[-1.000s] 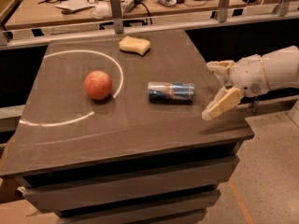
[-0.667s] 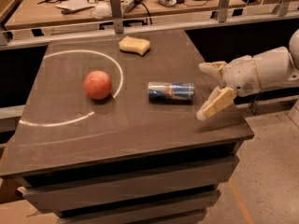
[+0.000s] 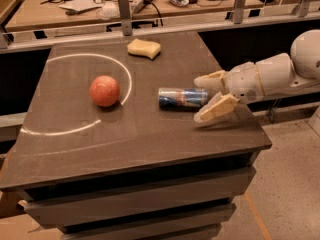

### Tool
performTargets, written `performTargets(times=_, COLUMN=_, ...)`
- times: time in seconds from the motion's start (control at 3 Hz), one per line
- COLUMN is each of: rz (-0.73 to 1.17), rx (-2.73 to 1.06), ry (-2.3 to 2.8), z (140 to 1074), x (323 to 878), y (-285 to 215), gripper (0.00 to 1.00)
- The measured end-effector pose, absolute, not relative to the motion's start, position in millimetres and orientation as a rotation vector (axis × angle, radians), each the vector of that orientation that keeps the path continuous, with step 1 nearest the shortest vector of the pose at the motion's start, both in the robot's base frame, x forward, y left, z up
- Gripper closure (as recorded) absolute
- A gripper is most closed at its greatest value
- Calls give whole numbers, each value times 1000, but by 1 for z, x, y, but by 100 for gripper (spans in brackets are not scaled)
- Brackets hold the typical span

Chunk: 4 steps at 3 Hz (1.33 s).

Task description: Move redbull can near sponge

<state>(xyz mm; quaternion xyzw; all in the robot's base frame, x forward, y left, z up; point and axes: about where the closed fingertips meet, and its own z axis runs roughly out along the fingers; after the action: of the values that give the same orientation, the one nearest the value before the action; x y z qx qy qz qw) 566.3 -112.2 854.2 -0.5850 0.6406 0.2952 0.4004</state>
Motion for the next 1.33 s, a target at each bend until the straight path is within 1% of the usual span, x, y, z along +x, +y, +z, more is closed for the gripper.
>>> performTargets(times=0.33, rz=761, rx=-1494, ry=1592, z=852, x=568, y=-108, gripper=49)
performTargets(times=0.67, rz=749, rx=-1485, ry=1580, z=852, x=570, y=-102, gripper=80)
performTargets(times=1.0, rz=635, rx=-1336, ry=1643, z=855, x=592, y=-105, gripper=100)
performTargets(times=1.33, rz=497, rx=-1210, ry=1728, z=857, x=617, y=-113, gripper=100)
